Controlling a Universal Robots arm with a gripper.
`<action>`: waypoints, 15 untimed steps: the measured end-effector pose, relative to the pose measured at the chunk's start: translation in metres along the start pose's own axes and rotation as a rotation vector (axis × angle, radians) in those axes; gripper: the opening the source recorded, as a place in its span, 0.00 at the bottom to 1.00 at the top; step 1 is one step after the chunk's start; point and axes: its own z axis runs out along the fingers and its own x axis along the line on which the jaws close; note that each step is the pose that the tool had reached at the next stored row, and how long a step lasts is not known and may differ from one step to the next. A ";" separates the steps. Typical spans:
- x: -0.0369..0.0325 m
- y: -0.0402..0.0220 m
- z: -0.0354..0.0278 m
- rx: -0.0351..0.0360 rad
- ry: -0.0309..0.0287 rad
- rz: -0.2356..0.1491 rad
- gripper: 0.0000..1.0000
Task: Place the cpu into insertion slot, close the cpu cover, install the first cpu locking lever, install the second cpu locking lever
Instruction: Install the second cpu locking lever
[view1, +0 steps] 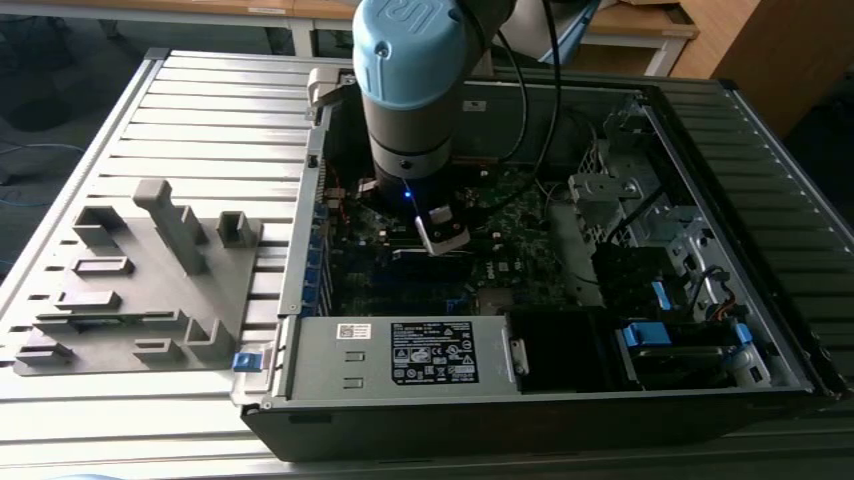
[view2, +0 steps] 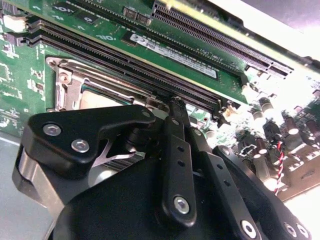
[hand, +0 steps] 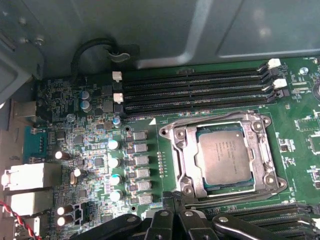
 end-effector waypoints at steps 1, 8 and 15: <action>0.0000 0.0001 0.0001 0.0011 -0.0002 0.000 0.11; 0.0001 0.0033 -0.0040 0.0091 -0.0013 -0.001 0.11; 0.0003 0.0062 -0.0066 0.0140 -0.0018 -0.001 0.11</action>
